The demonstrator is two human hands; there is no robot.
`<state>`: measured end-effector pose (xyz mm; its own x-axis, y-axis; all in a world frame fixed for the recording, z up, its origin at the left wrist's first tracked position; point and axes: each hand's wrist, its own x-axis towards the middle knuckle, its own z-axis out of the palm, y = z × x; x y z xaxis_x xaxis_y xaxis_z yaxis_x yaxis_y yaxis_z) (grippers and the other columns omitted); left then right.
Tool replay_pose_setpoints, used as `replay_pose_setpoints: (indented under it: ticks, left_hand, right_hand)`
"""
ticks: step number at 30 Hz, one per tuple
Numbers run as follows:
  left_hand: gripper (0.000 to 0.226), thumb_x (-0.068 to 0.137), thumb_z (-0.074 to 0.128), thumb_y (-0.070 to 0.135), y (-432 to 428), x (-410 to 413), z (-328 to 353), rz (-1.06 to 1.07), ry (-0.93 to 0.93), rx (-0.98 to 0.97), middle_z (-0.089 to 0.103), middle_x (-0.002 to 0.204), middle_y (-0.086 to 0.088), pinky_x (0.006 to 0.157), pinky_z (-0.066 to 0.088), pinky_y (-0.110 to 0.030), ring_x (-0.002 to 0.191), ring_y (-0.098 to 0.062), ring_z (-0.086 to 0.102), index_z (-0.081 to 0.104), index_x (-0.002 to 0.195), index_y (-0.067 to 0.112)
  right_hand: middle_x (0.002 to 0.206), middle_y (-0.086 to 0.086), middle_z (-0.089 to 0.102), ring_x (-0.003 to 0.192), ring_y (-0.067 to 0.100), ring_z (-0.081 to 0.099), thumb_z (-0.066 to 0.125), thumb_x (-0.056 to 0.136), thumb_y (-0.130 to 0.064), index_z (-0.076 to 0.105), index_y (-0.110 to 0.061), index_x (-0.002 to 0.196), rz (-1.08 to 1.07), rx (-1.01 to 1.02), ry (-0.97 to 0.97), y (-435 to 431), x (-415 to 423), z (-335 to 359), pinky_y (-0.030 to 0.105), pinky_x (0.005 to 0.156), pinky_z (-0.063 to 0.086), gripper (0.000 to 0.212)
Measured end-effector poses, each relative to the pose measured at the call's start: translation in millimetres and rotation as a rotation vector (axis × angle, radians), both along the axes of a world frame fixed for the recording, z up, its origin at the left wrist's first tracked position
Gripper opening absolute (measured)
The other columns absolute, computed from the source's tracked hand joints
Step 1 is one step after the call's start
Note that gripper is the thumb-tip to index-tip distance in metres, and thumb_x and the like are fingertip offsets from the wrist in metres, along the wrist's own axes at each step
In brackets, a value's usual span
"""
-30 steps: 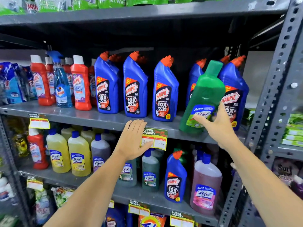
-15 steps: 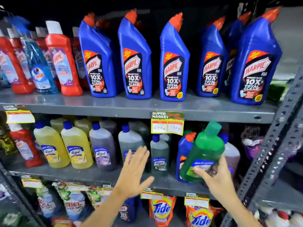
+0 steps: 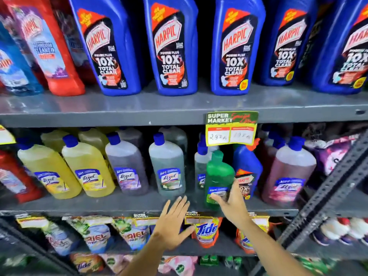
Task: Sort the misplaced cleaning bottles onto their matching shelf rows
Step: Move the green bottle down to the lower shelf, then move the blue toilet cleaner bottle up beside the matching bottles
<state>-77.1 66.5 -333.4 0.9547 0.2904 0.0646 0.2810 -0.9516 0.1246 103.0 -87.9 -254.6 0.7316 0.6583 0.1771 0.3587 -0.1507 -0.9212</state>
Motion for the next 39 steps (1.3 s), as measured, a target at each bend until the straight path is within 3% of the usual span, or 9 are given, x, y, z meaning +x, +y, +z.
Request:
replay_pose_setpoints:
  ticks: [4, 10, 14, 17, 20, 27, 31, 34, 39]
  left_hand:
    - [0.081, 0.095, 0.027, 0.068, 0, 1, 3, 0.002, -0.004, 0.002, -0.001, 0.163, 0.002, 0.118, -0.008, -0.043, 0.15, -0.017, -0.006, 0.013, 0.156, 0.017]
    - [0.081, 0.095, 0.025, 0.068, -3, -2, 2, 0.02, -0.005, -0.007, -0.004, 0.163, 0.004, 0.12, -0.011, -0.04, 0.15, -0.013, -0.01, 0.009, 0.156, 0.018]
    - [0.083, 0.094, 0.025, 0.069, -2, -2, 0, 0.023, 0.014, 0.016, -0.002, 0.164, 0.002, 0.12, -0.012, -0.042, 0.15, -0.014, -0.008, 0.008, 0.156, 0.017]
    - [0.084, 0.093, 0.025, 0.07, -2, -1, -1, 0.032, 0.021, 0.019, -0.003, 0.164, 0.002, 0.121, -0.009, -0.042, 0.15, -0.014, -0.008, 0.006, 0.157, 0.018]
    - [0.087, 0.092, 0.026, 0.071, -2, -1, -2, 0.03, 0.036, 0.024, -0.005, 0.163, 0.001, 0.121, -0.009, -0.043, 0.15, -0.016, -0.008, 0.005, 0.156, 0.016]
    - [0.096, 0.087, 0.028, 0.076, -2, 0, -1, 0.041, 0.098, 0.071, -0.01, 0.163, 0.0, 0.119, -0.013, -0.043, 0.15, -0.016, -0.012, -0.002, 0.156, 0.016]
    - [0.092, 0.09, 0.027, 0.073, -2, 0, 4, 0.028, 0.116, 0.088, -0.012, 0.162, 0.001, 0.118, -0.017, -0.043, 0.15, -0.018, -0.012, -0.004, 0.156, 0.016]
    - [0.086, 0.094, 0.028, 0.069, -4, -1, 12, 0.013, 0.113, 0.072, -0.01, 0.163, 0.001, 0.118, -0.017, -0.044, 0.15, -0.019, -0.009, -0.001, 0.156, 0.016]
    - [0.074, 0.094, 0.036, 0.064, -17, -12, 38, 0.0, -0.067, 0.211, 0.02, 0.156, -0.004, 0.115, 0.024, -0.04, 0.141, -0.023, 0.038, 0.042, 0.147, 0.013]
  right_hand:
    - [0.124, 0.006, 0.059, 0.116, 0.018, 0.059, 0.076, 0.082, -0.009, 0.037, -0.012, 0.139, 0.033, -0.04, -0.053, 5, -2, -7, 0.036, 0.103, 0.046, 0.07]
    - [0.125, 0.003, 0.061, 0.118, 0.015, 0.059, 0.067, 0.089, -0.006, 0.038, -0.015, 0.14, 0.052, 0.034, 0.042, 3, -13, -8, 0.04, 0.106, 0.046, 0.059]
    - [0.118, 0.001, 0.061, 0.111, 0.019, 0.06, 0.061, 0.095, -0.027, 0.044, -0.017, 0.135, -0.249, 0.157, 0.107, -14, -22, -12, 0.05, 0.094, 0.051, 0.044]
    - [0.118, 0.011, 0.055, 0.11, 0.034, 0.053, 0.064, 0.092, -0.023, 0.046, -0.004, 0.135, -0.521, 0.169, -0.096, -28, -6, -8, 0.059, 0.093, 0.045, 0.05]
    - [0.134, 0.025, 0.048, 0.126, 0.042, 0.043, 0.077, 0.082, -0.018, 0.039, 0.004, 0.14, -0.549, 0.059, -0.179, -28, 21, -3, 0.054, 0.108, 0.033, 0.073]
    - [0.147, 0.015, 0.037, 0.137, 0.029, 0.038, 0.092, 0.063, -0.03, 0.014, -0.009, 0.154, -0.461, 0.044, -0.031, -4, 48, 9, 0.045, 0.113, 0.036, 0.121]
    - [0.133, 0.008, 0.053, 0.116, 0.03, 0.059, 0.094, 0.057, -0.029, 0.029, -0.019, 0.142, -0.476, 0.035, -0.031, -3, 56, 9, 0.046, 0.097, 0.051, 0.107]
    - [0.115, 0.001, 0.061, 0.096, 0.027, 0.066, 0.095, 0.051, -0.032, 0.034, -0.025, 0.131, -0.464, 0.028, -0.023, -11, 57, 13, 0.03, 0.077, 0.053, 0.101]
    - [0.1, -0.015, 0.061, 0.085, 0.015, 0.061, 0.097, 0.043, -0.033, 0.035, -0.033, 0.127, -0.432, 0.129, -0.043, -43, 34, 22, 0.028, 0.079, 0.045, 0.104]
